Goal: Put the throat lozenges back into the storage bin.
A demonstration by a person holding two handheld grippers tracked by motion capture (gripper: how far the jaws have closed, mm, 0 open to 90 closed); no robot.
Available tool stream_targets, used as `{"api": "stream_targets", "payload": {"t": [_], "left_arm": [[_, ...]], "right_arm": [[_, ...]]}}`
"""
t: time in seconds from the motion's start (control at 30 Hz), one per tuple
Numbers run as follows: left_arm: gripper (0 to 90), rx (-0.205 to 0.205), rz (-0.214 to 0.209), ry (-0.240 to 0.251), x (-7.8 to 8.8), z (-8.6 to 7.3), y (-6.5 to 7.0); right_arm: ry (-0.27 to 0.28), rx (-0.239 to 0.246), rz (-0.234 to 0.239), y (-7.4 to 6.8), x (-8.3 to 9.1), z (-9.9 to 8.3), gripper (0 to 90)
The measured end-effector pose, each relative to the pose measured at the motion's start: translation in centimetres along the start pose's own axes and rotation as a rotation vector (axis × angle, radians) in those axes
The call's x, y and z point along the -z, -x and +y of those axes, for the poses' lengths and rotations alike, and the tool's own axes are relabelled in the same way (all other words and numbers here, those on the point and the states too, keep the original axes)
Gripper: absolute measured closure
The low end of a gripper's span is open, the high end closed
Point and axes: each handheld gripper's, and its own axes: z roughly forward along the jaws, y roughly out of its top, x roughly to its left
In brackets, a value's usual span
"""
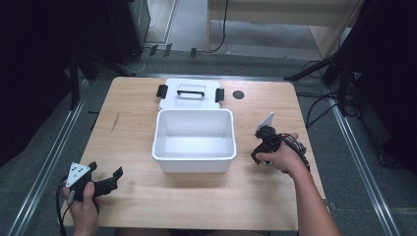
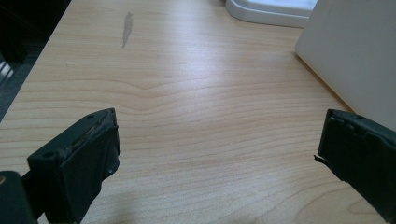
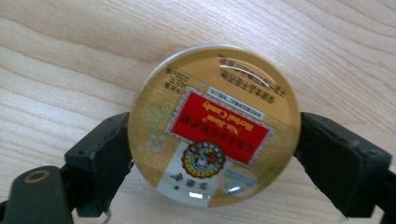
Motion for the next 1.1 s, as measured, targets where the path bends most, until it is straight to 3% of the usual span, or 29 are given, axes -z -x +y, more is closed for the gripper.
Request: {"api": "stream_targets", "payload": {"t": [0.1,0.3,0.47,1.1], "left_arm": [[0.0,0.002,-0.001,0.0,0.0,0.0,0.0],[0.0,0.005,-0.002,0.001,0.0,0.0,0.0],[0.0,0.004,0.0,0.0,0.0,0.0,0.0],[0.0,0.006,-0.004,-0.001,0.0,0.0,-0.1]], "right_arm": [[0.005,-0.006,0.007,0.1,0.0,0.1,20.2],[0.035,0.014,0.04,0.2,0.6,-0.1,20.9],[0.052,0.025,0.041,0.3,1.4,-0.2,20.8],[0.122,0.115,0.052,-1.1,7.3,0.4,20.9]]}}
